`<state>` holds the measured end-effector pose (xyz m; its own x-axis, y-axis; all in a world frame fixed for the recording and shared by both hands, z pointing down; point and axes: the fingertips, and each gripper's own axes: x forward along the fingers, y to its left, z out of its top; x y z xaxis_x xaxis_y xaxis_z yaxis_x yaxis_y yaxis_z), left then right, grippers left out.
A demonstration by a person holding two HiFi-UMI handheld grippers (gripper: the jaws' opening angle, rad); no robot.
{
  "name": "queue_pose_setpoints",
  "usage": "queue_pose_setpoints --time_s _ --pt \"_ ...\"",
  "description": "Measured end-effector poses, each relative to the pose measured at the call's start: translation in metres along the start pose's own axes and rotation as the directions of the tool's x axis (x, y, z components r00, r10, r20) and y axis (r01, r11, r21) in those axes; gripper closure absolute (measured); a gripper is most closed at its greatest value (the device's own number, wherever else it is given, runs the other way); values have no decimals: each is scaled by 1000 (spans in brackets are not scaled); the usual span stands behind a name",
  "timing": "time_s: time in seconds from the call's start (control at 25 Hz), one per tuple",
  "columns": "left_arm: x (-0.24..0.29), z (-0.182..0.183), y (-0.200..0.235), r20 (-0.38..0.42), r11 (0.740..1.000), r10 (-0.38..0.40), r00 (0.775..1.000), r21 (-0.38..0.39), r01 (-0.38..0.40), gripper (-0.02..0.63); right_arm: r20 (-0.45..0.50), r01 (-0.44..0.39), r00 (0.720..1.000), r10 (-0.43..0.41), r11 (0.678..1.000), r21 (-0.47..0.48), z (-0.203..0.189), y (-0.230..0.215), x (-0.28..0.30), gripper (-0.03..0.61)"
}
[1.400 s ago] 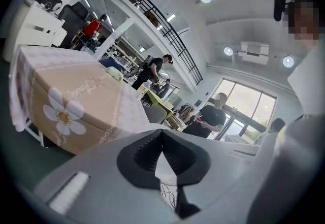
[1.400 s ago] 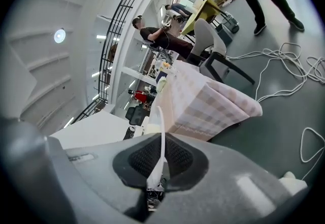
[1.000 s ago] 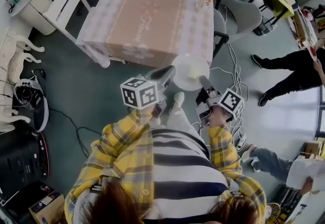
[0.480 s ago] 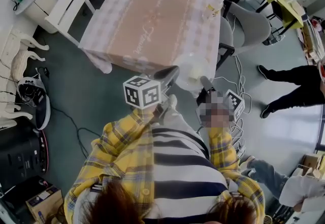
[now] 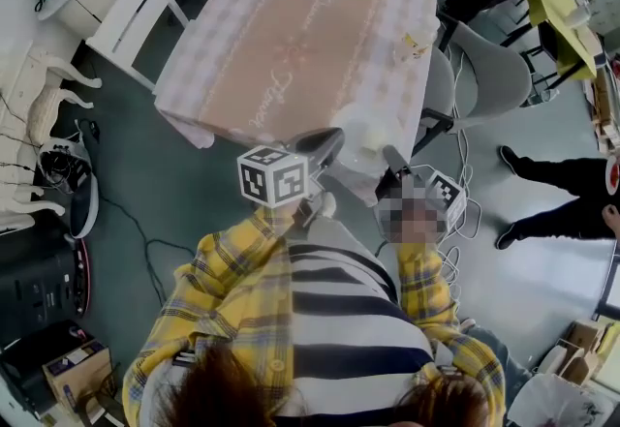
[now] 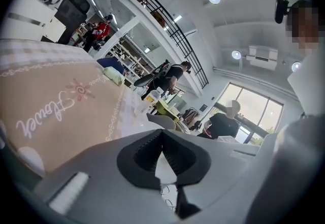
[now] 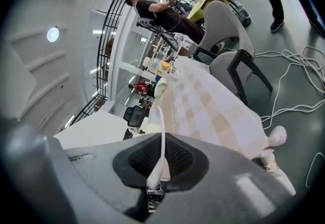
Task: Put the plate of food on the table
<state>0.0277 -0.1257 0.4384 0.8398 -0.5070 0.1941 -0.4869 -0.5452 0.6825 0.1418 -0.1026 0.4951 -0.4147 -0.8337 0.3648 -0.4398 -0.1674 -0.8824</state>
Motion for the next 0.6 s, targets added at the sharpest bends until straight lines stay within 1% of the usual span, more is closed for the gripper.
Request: queue_pose_setpoints --time_s 0.6 --pt "75 28 25 -16 999 50 999 2 -50 617 -45 15 999 -15 1000 8 70 -21 61 569"
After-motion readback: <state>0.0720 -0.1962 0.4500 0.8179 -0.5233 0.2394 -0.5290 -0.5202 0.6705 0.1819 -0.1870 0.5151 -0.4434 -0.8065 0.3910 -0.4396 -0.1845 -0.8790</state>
